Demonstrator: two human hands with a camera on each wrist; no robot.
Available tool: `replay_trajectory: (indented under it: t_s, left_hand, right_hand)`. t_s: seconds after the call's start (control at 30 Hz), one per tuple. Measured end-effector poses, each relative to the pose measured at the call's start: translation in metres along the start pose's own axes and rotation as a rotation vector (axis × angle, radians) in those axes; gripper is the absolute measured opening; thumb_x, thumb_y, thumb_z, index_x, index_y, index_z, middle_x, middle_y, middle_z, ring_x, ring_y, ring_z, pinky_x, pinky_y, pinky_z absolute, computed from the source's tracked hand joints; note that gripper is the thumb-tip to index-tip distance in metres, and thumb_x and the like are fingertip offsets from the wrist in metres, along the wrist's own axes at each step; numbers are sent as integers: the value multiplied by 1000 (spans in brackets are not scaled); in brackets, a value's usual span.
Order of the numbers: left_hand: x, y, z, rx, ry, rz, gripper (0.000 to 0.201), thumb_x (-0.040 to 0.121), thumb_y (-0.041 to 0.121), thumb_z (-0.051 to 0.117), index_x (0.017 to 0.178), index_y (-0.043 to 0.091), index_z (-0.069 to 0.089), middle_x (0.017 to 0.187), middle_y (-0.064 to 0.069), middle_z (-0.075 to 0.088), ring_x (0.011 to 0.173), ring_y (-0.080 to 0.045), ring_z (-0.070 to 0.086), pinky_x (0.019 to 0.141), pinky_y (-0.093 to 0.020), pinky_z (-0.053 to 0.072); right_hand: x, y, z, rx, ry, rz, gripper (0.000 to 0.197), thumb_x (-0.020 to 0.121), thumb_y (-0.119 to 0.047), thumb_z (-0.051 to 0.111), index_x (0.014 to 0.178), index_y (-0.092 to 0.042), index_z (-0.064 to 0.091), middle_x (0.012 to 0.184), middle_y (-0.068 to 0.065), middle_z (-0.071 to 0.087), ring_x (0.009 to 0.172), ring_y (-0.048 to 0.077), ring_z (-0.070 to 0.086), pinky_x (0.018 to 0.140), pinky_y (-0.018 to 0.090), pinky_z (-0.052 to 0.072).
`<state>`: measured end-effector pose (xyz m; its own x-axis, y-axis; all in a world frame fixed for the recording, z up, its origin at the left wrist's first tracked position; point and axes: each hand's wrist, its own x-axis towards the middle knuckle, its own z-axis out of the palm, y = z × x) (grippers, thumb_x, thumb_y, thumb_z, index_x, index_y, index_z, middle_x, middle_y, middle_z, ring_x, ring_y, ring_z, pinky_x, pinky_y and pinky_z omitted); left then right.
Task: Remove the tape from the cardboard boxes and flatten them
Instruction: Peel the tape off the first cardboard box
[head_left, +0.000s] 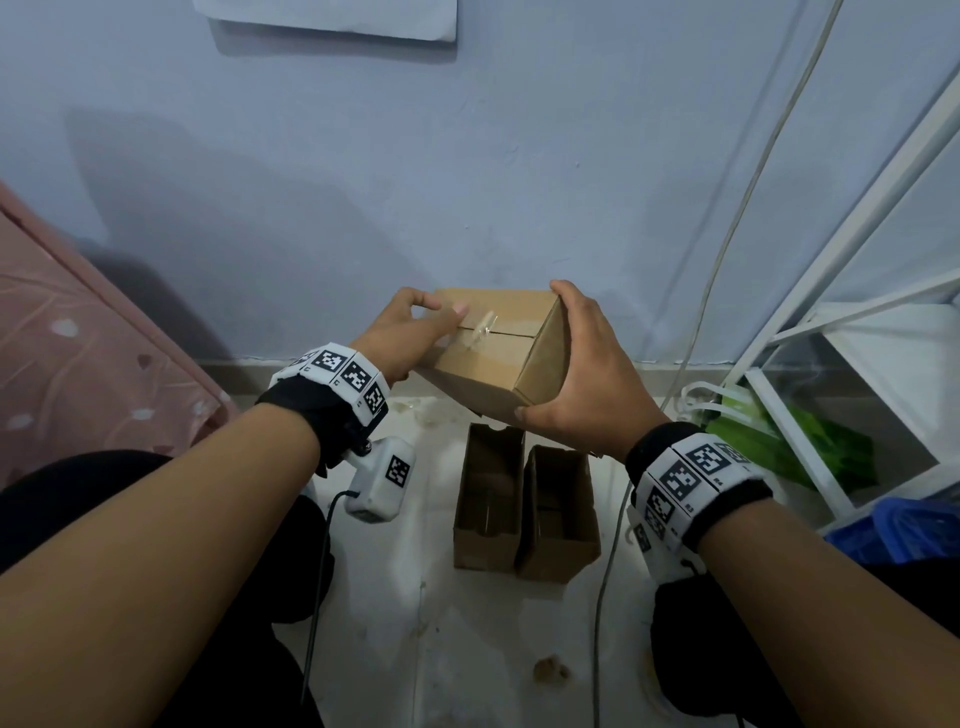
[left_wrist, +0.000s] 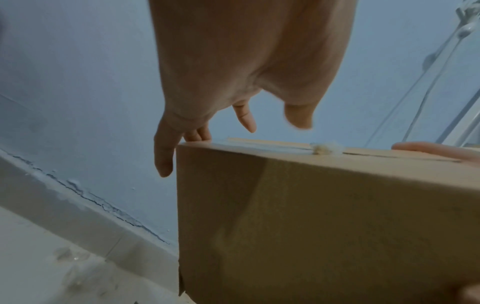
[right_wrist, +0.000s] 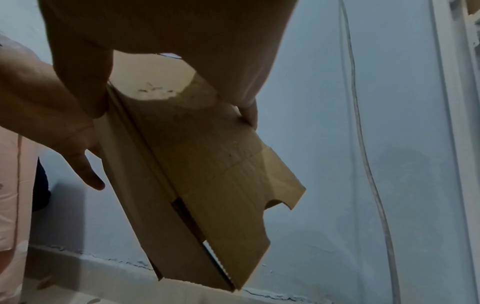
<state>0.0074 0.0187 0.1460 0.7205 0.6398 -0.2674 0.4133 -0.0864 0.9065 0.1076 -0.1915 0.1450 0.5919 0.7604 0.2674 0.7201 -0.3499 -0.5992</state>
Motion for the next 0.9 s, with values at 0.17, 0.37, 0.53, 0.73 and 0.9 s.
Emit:
replay_trajectory:
  t_s: [0.17, 0.37, 0.53, 0.73, 0.9]
  left_hand:
    - [-5, 2, 6, 17, -30, 62, 66, 76, 61, 79, 122, 24, 49, 113, -1, 60, 84, -10, 53, 55, -21, 40]
    - [-7, 0, 11, 22, -21, 104, 28, 90, 43, 74, 87, 18, 62, 85, 4, 63, 71, -6, 54, 52, -17, 39]
    - [-2, -5, 16, 55, 6, 155, 29, 85, 46, 77, 73, 21, 71, 93, 2, 71, 95, -20, 65, 90, -37, 55]
    - [-8, -6, 30, 297, 32, 287, 34, 96, 30, 67, 67, 20, 54, 80, 5, 58, 84, -16, 57, 74, -29, 42]
    - [-6, -6, 29, 129, -47, 234, 20, 91, 20, 76, 86, 6, 63, 72, -4, 62, 68, -17, 61, 72, -37, 56]
  right_hand:
    - [0, 1, 0, -12, -3, -29, 127, 59, -35, 95, 158, -24, 17, 148, -6, 34, 133, 15, 38, 109, 44, 45]
    - [-2, 7, 6, -9, -17, -42, 126, 59, -32, 97, 158, -20, 20, 148, -3, 35, 133, 13, 37, 112, 39, 42]
    - [-1, 12, 10, -62, -5, -62, 124, 58, -31, 95, 157, -18, 21, 149, 0, 37, 134, 18, 39, 113, 41, 40]
    - [1, 15, 20, -278, -2, -136, 120, 56, -33, 87, 157, -11, 26, 151, 9, 42, 136, 31, 43, 111, 58, 37]
    - [2, 15, 20, -343, 6, -161, 117, 56, -32, 84, 155, -10, 28, 148, 10, 44, 133, 32, 45, 108, 58, 39]
